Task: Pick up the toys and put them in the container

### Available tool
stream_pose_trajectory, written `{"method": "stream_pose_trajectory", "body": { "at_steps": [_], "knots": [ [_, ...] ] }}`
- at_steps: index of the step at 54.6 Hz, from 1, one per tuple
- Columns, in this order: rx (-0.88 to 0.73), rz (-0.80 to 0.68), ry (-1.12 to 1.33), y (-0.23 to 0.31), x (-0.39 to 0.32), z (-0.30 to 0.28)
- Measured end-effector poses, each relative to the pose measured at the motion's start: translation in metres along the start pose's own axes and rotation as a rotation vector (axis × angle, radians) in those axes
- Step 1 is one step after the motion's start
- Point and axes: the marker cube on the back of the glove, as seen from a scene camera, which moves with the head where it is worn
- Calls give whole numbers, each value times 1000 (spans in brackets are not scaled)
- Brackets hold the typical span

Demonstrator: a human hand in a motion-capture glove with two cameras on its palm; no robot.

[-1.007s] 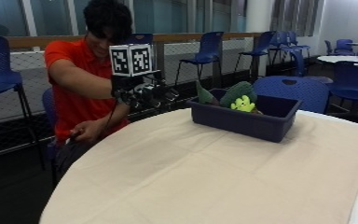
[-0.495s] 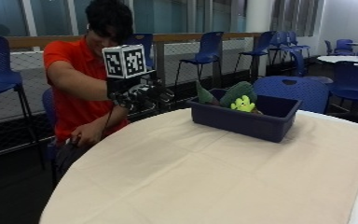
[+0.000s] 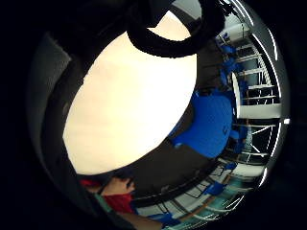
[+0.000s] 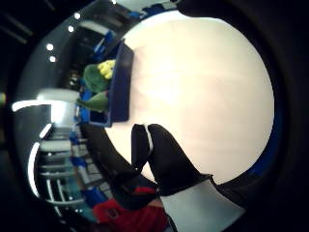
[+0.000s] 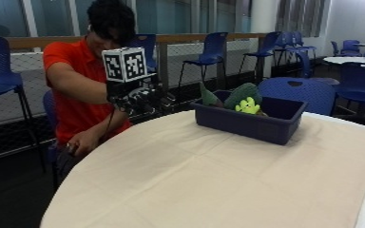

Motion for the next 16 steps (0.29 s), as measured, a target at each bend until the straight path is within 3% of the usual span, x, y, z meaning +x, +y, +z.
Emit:
{"method": "stream_pose_trajectory", "body": {
  "at_steps": [16],
  "knots": [
    [2, -4, 9, -1, -2, 3]
  ]
}}
